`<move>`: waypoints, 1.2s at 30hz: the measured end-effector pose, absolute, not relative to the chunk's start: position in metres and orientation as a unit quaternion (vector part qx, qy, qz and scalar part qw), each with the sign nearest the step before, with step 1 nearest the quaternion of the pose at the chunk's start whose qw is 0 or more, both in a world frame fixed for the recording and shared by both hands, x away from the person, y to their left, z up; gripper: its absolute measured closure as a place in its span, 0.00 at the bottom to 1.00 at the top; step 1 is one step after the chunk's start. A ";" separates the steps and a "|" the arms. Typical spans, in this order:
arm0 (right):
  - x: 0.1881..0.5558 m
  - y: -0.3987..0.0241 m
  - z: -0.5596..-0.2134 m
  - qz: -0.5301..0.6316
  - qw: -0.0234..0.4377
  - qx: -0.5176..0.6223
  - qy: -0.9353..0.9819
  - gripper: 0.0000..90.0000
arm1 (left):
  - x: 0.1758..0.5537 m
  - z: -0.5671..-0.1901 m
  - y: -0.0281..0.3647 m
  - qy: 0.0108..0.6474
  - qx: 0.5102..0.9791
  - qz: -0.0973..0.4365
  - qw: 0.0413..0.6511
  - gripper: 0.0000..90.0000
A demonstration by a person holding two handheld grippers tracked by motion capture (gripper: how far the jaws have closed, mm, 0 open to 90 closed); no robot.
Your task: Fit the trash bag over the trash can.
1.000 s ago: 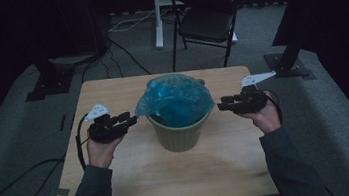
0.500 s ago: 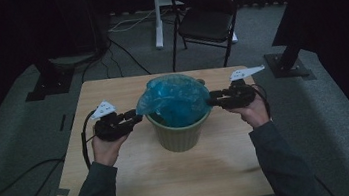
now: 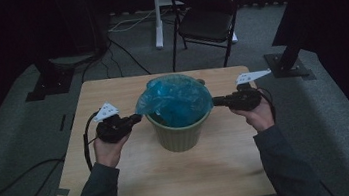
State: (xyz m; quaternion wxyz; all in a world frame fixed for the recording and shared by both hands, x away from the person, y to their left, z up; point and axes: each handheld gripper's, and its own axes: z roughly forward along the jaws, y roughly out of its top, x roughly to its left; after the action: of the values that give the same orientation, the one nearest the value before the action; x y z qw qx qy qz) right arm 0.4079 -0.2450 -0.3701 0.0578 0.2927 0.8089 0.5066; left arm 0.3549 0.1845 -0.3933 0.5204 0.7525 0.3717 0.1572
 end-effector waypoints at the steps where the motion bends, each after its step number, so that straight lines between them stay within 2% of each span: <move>1: 0.409 -0.245 -0.369 0.509 0.060 0.296 0.806 0.83 | 0.355 -0.392 0.185 0.373 0.751 0.161 0.521 0.95; 2: 0.410 -0.246 -0.367 0.512 0.060 0.300 0.803 0.76 | 0.354 -0.392 0.185 0.374 0.750 0.165 0.520 0.92; 6: 0.417 -0.241 -0.364 0.512 0.066 0.303 0.801 0.65 | 0.356 -0.389 0.187 0.376 0.744 0.169 0.526 0.73; 8: 0.418 -0.240 -0.363 0.512 0.067 0.302 0.801 0.64 | 0.356 -0.388 0.186 0.373 0.744 0.169 0.528 0.68; 12: 0.429 -0.227 -0.365 0.494 0.073 0.308 0.810 0.60 | 0.359 -0.386 0.180 0.369 0.746 0.175 0.527 0.68; 13: 0.431 -0.225 -0.366 0.489 0.076 0.310 0.812 0.61 | 0.359 -0.385 0.179 0.368 0.747 0.176 0.526 0.70; 15: 0.433 -0.224 -0.367 0.482 0.085 0.316 0.813 0.71 | 0.360 -0.385 0.177 0.366 0.747 0.176 0.526 0.78; 18: 0.432 -0.230 -0.367 0.489 0.078 0.316 0.809 0.92 | 0.360 -0.385 0.175 0.362 0.749 0.172 0.527 0.91; 19: 0.431 -0.232 -0.368 0.493 0.074 0.314 0.808 0.95 | 0.359 -0.386 0.174 0.361 0.751 0.170 0.526 0.94; 22: 0.424 -0.238 -0.368 0.496 0.078 0.311 0.807 1.00 | 0.358 -0.387 0.174 0.359 0.752 0.167 0.527 0.99; 30: 0.413 -0.244 -0.367 0.504 0.077 0.301 0.806 1.00 | 0.355 -0.390 0.176 0.360 0.753 0.167 0.525 1.00; 31: 0.413 -0.244 -0.366 0.502 0.078 0.298 0.808 0.96 | 0.355 -0.390 0.177 0.361 0.752 0.168 0.525 0.99; 33: 0.416 -0.242 -0.365 0.501 0.072 0.303 0.807 0.76 | 0.356 -0.389 0.177 0.364 0.749 0.169 0.527 0.99; 34: 0.416 -0.242 -0.365 0.501 0.072 0.303 0.807 0.76 | 0.356 -0.389 0.177 0.364 0.749 0.169 0.527 0.99; 35: 0.421 -0.237 -0.364 0.498 0.082 0.313 0.805 0.66 | 0.357 -0.389 0.177 0.366 0.747 0.169 0.528 0.98; 36: 0.421 -0.237 -0.364 0.498 0.082 0.313 0.805 0.66 | 0.357 -0.389 0.177 0.366 0.747 0.169 0.528 0.98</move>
State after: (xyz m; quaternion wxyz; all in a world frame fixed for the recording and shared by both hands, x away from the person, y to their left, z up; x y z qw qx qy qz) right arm 0.4209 -0.2374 -0.3636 0.0816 0.3128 0.8047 0.4980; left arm 0.3570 0.1774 -0.3891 0.5281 0.7474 0.3660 0.1690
